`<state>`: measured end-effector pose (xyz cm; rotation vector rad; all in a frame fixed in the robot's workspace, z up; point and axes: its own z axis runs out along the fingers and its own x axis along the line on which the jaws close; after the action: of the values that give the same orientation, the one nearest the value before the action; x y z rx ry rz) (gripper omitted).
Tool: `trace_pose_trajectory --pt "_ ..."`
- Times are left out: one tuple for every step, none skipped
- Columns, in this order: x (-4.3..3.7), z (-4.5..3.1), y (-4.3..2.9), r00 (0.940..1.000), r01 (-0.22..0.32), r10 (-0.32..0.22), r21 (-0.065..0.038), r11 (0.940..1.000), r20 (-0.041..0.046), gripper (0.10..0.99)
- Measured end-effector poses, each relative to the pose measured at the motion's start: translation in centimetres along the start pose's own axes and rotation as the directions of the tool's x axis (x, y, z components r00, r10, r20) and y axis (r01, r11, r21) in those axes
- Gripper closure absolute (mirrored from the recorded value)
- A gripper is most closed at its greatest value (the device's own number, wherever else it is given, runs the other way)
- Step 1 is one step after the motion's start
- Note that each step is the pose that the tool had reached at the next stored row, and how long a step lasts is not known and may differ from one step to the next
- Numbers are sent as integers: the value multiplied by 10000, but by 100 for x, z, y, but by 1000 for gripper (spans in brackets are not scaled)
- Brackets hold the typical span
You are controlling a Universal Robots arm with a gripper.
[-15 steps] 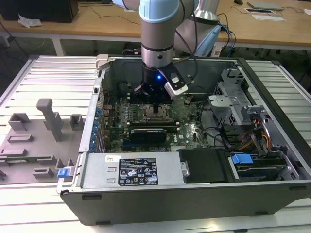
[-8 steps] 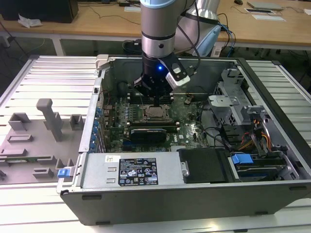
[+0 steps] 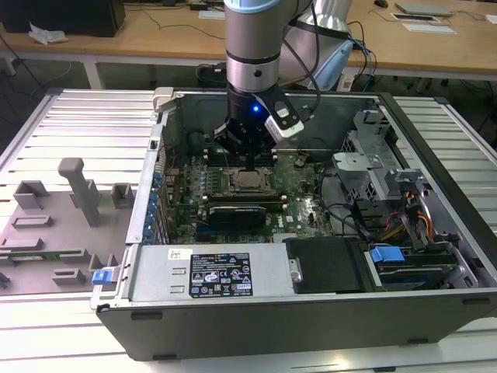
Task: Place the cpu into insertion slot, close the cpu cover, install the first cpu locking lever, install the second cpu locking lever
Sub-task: 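Close the cpu cover, then install the first cpu locking lever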
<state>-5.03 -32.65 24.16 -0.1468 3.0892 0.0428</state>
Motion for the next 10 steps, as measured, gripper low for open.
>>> trace_pose_trajectory --pt "0 0 0 10000 0 0 0 10000 0 980" --pt "0 0 0 10000 0 0 0 10000 0 980" --pt "0 -1 0 10000 0 0 0 10000 0 980" --pt "0 -1 0 10000 0 0 0 10000 1 980" --pt "0 -2 0 10000 0 0 0 10000 1 980" --pt "0 -3 0 10000 0 0 0 10000 0 980" --pt "0 -3 0 10000 0 0 1 10000 0 980" --pt "0 -3 0 10000 -1 1 0 10000 0 980" --pt "0 -3 0 10000 0 0 0 10000 0 980" --pt "0 -4 0 10000 0 0 0 10000 0 980"
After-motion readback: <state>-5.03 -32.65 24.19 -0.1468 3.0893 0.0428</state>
